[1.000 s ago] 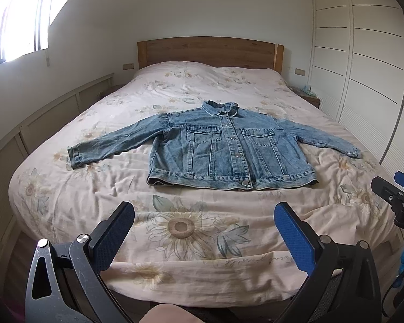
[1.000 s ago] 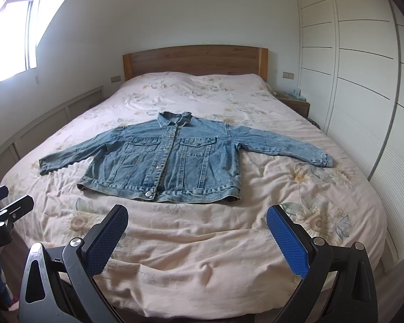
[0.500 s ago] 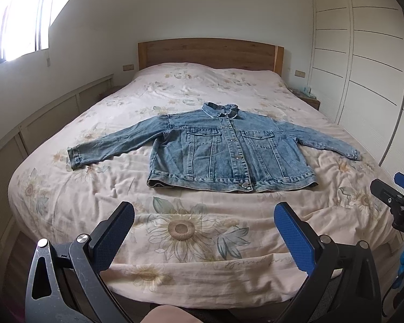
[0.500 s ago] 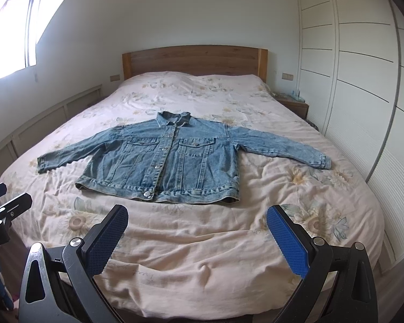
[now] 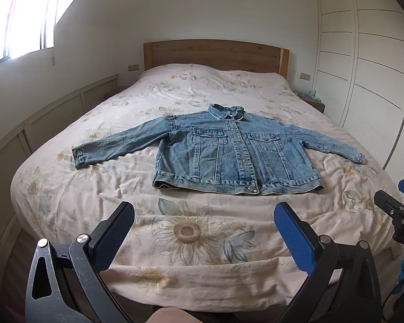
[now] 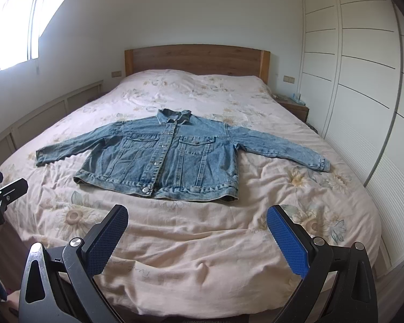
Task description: Fold large clothes
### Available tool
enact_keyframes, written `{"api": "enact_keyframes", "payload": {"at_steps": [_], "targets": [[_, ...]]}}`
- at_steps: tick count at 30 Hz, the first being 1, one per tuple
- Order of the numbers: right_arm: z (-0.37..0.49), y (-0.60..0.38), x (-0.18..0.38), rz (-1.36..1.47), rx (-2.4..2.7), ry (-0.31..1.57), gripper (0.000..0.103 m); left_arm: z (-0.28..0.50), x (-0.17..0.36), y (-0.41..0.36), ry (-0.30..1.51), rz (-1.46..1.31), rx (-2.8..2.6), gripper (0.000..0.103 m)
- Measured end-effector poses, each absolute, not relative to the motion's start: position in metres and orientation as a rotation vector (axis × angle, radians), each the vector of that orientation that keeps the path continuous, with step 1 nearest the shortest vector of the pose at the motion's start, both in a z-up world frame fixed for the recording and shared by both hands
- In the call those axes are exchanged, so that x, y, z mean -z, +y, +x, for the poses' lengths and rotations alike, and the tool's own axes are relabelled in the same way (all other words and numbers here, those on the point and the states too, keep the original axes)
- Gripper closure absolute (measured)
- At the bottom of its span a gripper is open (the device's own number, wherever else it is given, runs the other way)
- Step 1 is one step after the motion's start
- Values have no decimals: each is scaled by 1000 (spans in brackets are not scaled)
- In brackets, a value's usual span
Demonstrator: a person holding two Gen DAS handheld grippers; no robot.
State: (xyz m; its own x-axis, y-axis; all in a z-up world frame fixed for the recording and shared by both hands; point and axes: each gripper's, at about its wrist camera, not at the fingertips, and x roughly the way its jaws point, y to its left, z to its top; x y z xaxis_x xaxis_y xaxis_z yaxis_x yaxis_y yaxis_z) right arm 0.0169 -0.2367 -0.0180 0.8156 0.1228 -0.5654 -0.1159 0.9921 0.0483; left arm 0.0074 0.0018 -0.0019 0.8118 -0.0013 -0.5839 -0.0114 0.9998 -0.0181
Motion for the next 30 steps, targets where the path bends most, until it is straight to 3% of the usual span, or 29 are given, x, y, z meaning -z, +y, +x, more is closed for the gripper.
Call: {"api": "enact_keyframes", "payload": {"at_steps": [30], "targets": [[39,-230,45,-2,-117,682,0,33,29,8,700,-26,-21,1]]}}
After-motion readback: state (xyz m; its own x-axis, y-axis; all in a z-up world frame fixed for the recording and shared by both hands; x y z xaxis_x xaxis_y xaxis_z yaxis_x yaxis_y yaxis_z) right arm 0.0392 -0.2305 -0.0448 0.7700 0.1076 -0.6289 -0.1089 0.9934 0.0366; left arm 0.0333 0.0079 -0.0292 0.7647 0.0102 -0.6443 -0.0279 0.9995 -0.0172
